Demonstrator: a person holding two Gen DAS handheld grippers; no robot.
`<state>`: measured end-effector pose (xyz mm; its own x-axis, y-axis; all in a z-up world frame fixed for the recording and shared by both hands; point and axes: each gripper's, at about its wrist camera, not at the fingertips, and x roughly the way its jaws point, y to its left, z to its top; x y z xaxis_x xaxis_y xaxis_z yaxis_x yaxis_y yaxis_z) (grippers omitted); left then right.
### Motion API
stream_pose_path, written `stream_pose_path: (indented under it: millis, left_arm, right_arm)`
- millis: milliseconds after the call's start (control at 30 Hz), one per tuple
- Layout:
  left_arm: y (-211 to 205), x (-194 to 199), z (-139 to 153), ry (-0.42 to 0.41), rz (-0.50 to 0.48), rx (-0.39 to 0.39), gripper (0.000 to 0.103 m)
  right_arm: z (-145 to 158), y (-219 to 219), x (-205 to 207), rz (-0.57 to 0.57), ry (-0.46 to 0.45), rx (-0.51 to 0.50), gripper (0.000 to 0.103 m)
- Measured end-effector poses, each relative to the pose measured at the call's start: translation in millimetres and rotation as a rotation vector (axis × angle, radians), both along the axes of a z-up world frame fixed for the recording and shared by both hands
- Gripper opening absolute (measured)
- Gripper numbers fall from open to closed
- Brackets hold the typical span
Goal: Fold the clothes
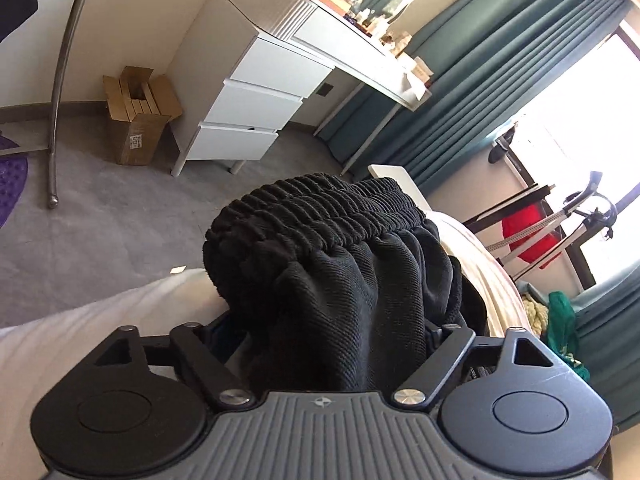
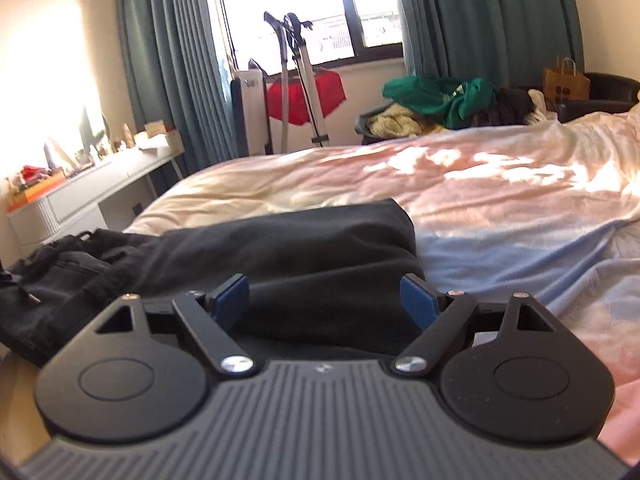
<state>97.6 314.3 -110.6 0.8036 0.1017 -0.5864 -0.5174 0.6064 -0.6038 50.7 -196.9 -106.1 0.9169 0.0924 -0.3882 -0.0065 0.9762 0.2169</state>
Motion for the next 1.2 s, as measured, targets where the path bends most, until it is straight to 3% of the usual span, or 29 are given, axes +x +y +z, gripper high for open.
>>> stream_pose_path:
  millis: [67,167,367,467,700,833,933,1033,1200]
  left_arm:
    - [-3,0,2,-0.012,0.0,0.022,0.06]
    - [-16,-1,13,-0.031,-0.027,0.138,0.049]
    - [-67,-8,55,-0.12,-0.062,0.462,0.036]
    - [-112,-14,86,-0.206,-0.073,0.644,0.032]
    - [-245,-24,156,-0.399,-0.09,0.829,0.03]
    - [-346,-25,168,-0.497,-0.123,0.945,0.03]
    - [-422,-35,149,-0.548,-0.182,1.046,0.03]
    - [-495,-45,105,-0.566,-0.289,1.145,0.031]
    - [-561,-30,10,-0.426,-0.546,1.301,0.043]
  right_arm:
    - [-2,6,8,0.026,0.048,-0.011,0.084]
    - [-23,10,25,0.043,0.201,-0.004,0.086]
    - [-28,5,27,0.042,0.22,0.058,0.086]
    - [-25,0,25,0.025,0.212,0.114,0.086]
    - [-13,-42,15,-0.057,0.18,0.383,0.084]
    - [-4,-75,6,-0.159,0.164,0.488,0.085]
    - [-1,-102,-3,-0.223,0.139,0.567,0.085]
    - [-1,-130,-10,-0.28,0.112,0.632,0.086]
    - [-7,-160,-12,-0.331,0.069,0.7,0.087]
